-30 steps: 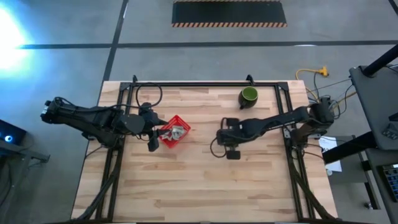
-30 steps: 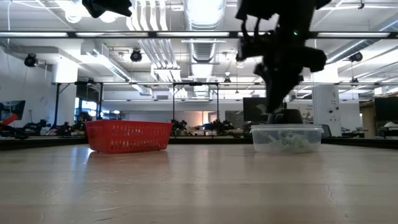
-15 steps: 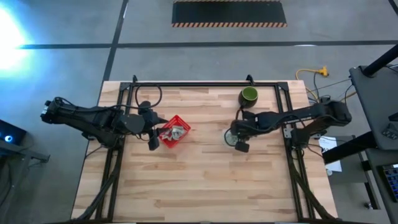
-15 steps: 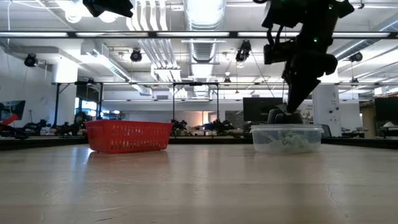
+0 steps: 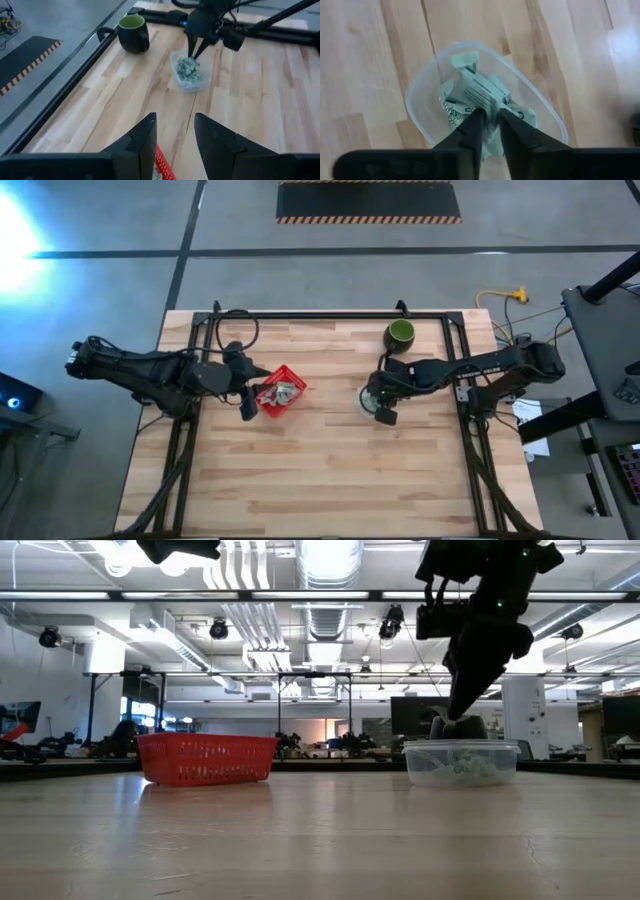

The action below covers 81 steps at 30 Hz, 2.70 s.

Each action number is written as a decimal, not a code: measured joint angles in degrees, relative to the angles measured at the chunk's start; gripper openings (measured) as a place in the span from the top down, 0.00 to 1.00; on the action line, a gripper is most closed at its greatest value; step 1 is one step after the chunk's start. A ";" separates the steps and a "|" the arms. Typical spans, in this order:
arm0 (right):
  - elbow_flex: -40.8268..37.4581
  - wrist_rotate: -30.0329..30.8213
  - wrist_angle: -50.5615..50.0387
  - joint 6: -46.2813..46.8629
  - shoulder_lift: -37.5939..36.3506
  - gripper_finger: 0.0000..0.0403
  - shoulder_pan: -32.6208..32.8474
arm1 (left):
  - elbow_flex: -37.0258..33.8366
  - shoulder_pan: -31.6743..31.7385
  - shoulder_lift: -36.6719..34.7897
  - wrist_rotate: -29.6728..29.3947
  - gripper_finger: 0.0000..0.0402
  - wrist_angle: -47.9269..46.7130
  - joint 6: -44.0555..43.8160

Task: Pick and place items into bin
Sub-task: Put the stevia packet into the transparent bin, then return to Home Position

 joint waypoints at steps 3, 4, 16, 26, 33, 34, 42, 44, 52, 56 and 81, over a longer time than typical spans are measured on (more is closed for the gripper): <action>0.00 0.00 0.32 0.08 0.00 0.80 0.00 | 0.02 0.00 0.01 0.03 0.71 1.47 -0.02; 0.00 0.00 0.32 0.22 0.00 0.77 0.00 | 0.01 0.00 0.01 0.04 0.71 1.48 -0.02; 4.32 -2.78 -1.28 4.45 -0.27 0.60 0.65 | 0.02 0.00 0.42 0.06 0.71 7.18 0.19; 1.71 -3.84 13.04 -1.99 -16.59 0.61 2.14 | -12.05 0.08 -6.16 1.51 0.71 23.68 12.07; -5.13 -4.48 19.52 -3.17 -32.76 0.64 2.24 | -26.95 0.26 -19.01 4.64 0.71 40.45 16.52; -6.35 -4.64 21.33 -3.31 -34.97 0.65 2.30 | -28.87 0.39 -21.18 4.63 0.71 41.53 16.52; -15.78 -7.12 32.00 -3.44 -50.02 0.68 2.32 | -39.54 0.50 -34.59 4.95 0.71 43.97 16.50; -17.27 -8.11 32.43 -2.80 -52.78 0.69 2.36 | -41.04 0.50 -38.55 5.09 0.71 44.09 16.72; -23.60 -8.11 36.07 -2.54 -61.61 0.71 6.00 | -47.98 0.49 -51.59 7.90 0.71 43.69 18.25; -28.00 -6.42 36.96 -2.43 -66.22 0.71 7.51 | -50.11 0.47 -54.50 8.30 0.71 44.84 18.37; -49.89 -4.39 50.00 3.95 -81.96 0.73 7.83 | -61.22 0.42 -53.93 8.96 0.71 54.34 12.48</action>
